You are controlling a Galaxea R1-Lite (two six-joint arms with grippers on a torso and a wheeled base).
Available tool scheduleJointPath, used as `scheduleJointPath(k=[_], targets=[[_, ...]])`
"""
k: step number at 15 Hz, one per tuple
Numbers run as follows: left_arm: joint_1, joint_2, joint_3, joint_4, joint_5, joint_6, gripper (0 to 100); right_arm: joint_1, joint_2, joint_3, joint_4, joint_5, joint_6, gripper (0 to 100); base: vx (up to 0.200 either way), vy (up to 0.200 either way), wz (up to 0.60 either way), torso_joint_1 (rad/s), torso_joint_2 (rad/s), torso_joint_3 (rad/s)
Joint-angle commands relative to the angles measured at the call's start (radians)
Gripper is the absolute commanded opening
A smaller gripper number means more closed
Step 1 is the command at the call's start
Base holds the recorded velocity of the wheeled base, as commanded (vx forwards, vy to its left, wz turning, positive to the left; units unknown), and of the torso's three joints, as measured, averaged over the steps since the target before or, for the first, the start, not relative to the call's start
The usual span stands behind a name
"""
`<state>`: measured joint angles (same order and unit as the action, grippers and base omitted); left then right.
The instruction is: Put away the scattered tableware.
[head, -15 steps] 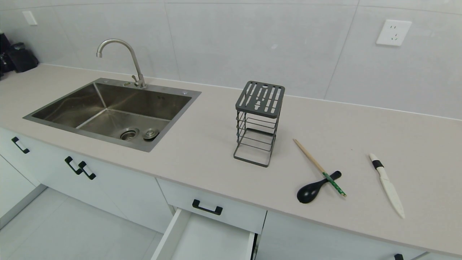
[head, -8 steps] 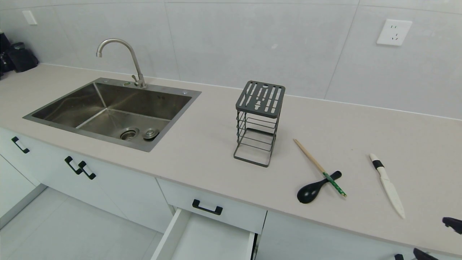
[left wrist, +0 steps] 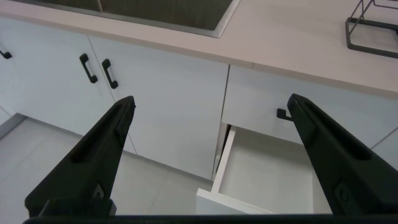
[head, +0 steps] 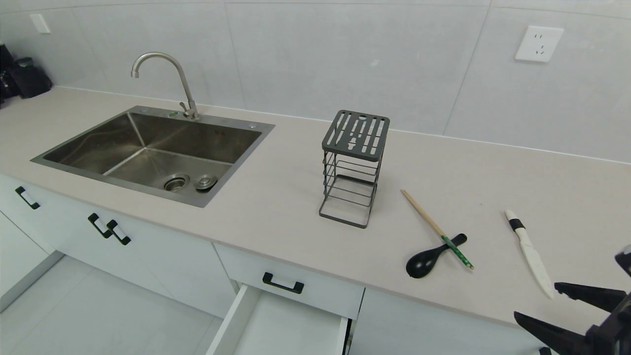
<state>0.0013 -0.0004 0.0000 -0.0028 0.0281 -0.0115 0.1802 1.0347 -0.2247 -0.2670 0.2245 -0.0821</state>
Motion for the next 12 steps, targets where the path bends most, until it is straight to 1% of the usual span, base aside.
scheduleJointPath(k=[1,2,3,4,8,10,12], targets=[[0.0,0.0,0.0,0.0,0.001,-0.001,100,-0.004,0.085,-0.001,-0.02,-0.001,-0.007,100,0.0,0.0,0.0,0.0,0.0,0.0],[0.0,0.0,0.0,-0.002,0.001,-0.004,100,-0.004,0.162,-0.002,-0.097,-0.002,-0.011,100,0.0,0.0,0.0,0.0,0.0,0.0],[0.0,0.0,0.0,-0.002,0.001,-0.004,100,-0.004,0.186,-0.002,-0.121,-0.001,-0.015,100,0.0,0.0,0.0,0.0,0.0,0.0],[0.0,0.0,0.0,-0.002,0.001,-0.004,100,-0.004,0.266,-0.001,-0.196,-0.004,-0.031,100,0.0,0.0,0.0,0.0,0.0,0.0],[0.0,0.0,-0.002,0.0,0.0,-0.01,100,-0.004,0.49,0.001,-0.422,-0.022,-0.033,100,0.0,0.0,0.0,0.0,0.0,0.0],[0.0,0.0,-0.002,-0.002,0.0,-0.01,100,-0.002,0.581,-0.001,-0.497,-0.043,-0.034,100,0.0,0.0,0.0,0.0,0.0,0.0],[0.0,0.0,-0.002,-0.002,0.0,-0.01,100,-0.002,0.627,-0.016,-0.523,-0.043,-0.034,100,0.0,0.0,0.0,0.0,0.0,0.0]])
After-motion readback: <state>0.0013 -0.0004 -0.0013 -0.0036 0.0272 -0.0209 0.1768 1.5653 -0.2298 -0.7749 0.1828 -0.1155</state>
